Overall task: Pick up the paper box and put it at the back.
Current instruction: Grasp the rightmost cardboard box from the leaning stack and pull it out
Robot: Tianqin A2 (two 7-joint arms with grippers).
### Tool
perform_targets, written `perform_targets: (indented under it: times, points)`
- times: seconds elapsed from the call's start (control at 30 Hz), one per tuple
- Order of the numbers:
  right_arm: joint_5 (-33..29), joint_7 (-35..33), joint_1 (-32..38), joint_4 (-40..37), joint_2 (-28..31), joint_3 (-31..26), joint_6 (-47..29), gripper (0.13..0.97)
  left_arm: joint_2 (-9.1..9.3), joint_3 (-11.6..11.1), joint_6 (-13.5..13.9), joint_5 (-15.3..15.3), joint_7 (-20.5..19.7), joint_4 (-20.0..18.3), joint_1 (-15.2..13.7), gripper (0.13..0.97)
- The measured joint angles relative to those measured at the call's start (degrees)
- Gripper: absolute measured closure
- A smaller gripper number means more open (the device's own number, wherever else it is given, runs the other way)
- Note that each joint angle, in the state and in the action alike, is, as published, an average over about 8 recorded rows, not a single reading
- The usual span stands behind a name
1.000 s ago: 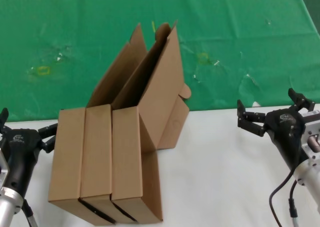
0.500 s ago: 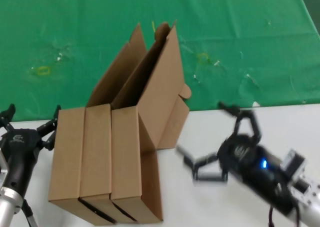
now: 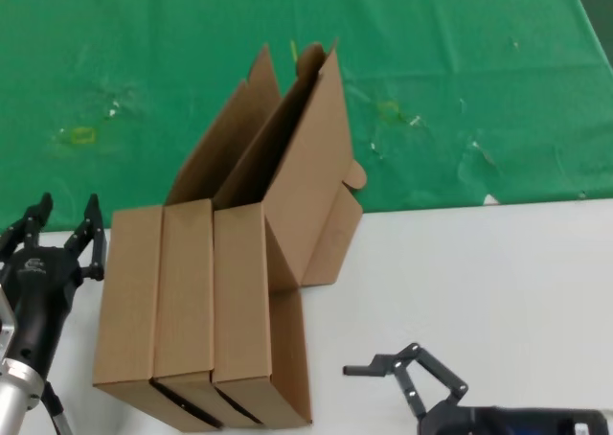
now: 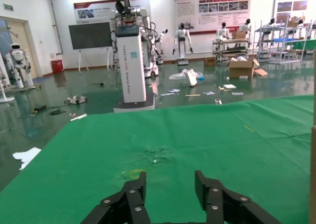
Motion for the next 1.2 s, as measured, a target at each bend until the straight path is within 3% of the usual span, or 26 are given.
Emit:
perform_targets:
  times: [0.17,0.47,0.83,1.2]
  points:
    - [-5.1,-0.3,2.6,-3.3,-2.9,-0.4,-3.7,0.129,0.0,0.0,0.0,0.0,0.0,0.0,0.0,0.715]
    - [-13.8,-1.0,8.1,-10.4,-11.7,-1.6,-2.2,0.129,0.0,0.0,0.0,0.0,0.0,0.0,0.0,0.864]
    - [-20.5,-2.7,13.8,-18.2,-18.1,-1.6,-1.2,0.129,0.0,0.0,0.0,0.0,0.0,0.0,0.0,0.941]
    - [-21.0,-1.0,12.5,-15.6,-17.3,1.5,-2.7,0.14,0.0,0.0,0.0,0.0,0.0,0.0,0.0,0.953]
